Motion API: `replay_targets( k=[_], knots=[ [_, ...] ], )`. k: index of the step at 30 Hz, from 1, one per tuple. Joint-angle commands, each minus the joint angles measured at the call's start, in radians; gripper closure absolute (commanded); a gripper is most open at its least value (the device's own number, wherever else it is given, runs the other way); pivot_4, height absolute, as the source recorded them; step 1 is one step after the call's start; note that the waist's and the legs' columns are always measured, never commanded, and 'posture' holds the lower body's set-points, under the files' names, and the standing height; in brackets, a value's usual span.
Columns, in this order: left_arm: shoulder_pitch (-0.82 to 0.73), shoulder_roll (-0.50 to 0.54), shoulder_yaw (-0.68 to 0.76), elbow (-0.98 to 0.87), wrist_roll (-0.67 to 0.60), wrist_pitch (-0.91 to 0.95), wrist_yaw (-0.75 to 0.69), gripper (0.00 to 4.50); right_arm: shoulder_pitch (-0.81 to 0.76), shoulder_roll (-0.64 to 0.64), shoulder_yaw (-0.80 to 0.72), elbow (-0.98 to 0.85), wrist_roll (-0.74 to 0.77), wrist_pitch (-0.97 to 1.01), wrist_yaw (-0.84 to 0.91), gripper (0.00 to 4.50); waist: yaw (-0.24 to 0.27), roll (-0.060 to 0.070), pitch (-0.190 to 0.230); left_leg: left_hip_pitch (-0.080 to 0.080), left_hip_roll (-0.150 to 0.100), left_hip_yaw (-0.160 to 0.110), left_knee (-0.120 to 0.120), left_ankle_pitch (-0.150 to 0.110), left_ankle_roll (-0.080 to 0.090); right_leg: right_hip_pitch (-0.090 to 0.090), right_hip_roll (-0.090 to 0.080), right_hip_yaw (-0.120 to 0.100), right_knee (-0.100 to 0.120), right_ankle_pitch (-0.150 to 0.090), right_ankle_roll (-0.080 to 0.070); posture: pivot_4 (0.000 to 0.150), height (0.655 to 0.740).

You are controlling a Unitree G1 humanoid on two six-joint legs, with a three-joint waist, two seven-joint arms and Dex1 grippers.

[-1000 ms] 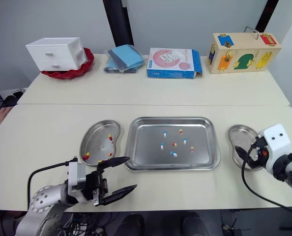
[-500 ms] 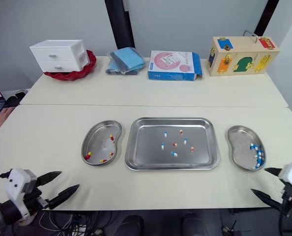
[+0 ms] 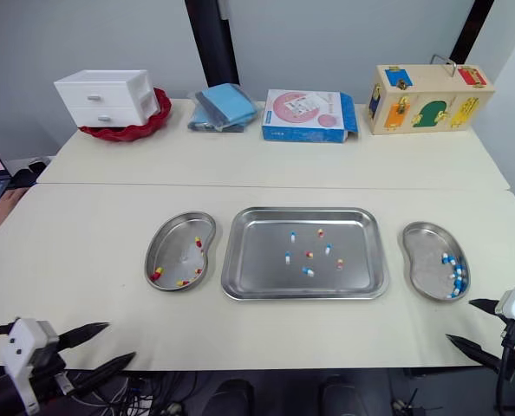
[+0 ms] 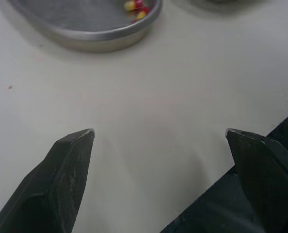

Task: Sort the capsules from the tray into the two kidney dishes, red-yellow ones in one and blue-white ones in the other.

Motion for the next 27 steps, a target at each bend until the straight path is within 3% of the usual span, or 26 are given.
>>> replay_targets(
  k=[1, 8, 15, 21, 26, 27],
  knots=[
    [-0.068, -0.022, -0.089, -0.107, -0.029, 0.015, 0.029, 0.00, 0.021, -0.002, -0.019, -0.029, -0.002, -0.030, 0.003, 0.02, 0.002, 0.000, 0.000, 0.000, 0.000, 0.000, 0.000, 0.000, 0.000, 0.000, 0.000, 0.000, 0.000, 0.000, 0.000, 0.150, 0.7400],
    [-0.276, -0.145, -0.318, -0.137, 0.036, -0.022, 0.128, 0.00, 0.110, 0.062, 0.007, -0.206, 0.023, -0.030, -0.012, 0.02, -0.002, 0.000, 0.000, 0.001, -0.001, 0.003, 0.000, 0.000, 0.000, 0.000, 0.002, 0.008, 0.000, 0.002, 0.006, 0.150, 0.7400],
    [-0.321, -0.174, -0.391, -0.056, 0.069, -0.100, 0.107, 0.00, 0.118, 0.086, 0.076, -0.446, 0.114, 0.080, -0.071, 0.02, -0.006, 0.001, -0.001, 0.003, -0.001, 0.005, 0.000, 0.000, 0.000, 0.000, 0.003, 0.011, 0.000, 0.003, 0.006, 0.150, 0.7400],
    [-0.335, -0.176, -0.423, -0.033, 0.079, -0.131, 0.107, 0.00, -0.150, 0.091, 0.317, -0.596, 0.184, 0.339, -0.324, 0.02, -0.004, 0.000, -0.001, 0.003, -0.001, 0.005, 0.001, 0.000, 0.000, 0.001, 0.004, 0.013, 0.000, 0.003, 0.007, 0.150, 0.7400],
    [-0.344, -0.180, -0.449, -0.039, 0.088, -0.137, 0.122, 0.00, -0.501, 0.188, 0.603, -0.544, 0.148, 0.543, -0.535, 0.02, -0.004, 0.000, -0.001, 0.002, -0.001, 0.004, 0.001, 0.000, 0.000, 0.000, 0.006, 0.015, 0.000, 0.003, 0.007, 0.150, 0.7400],
    [-0.346, -0.183, -0.453, -0.042, 0.089, -0.137, 0.126, 0.00, -0.567, 0.219, 0.655, -0.515, 0.129, 0.570, -0.572, 0.19, -0.005, -0.001, 0.000, 0.002, -0.001, 0.004, 0.001, 0.000, 0.000, 0.000, 0.006, 0.015, 0.000, 0.003, 0.007, 0.150, 0.7400]
  ],
)
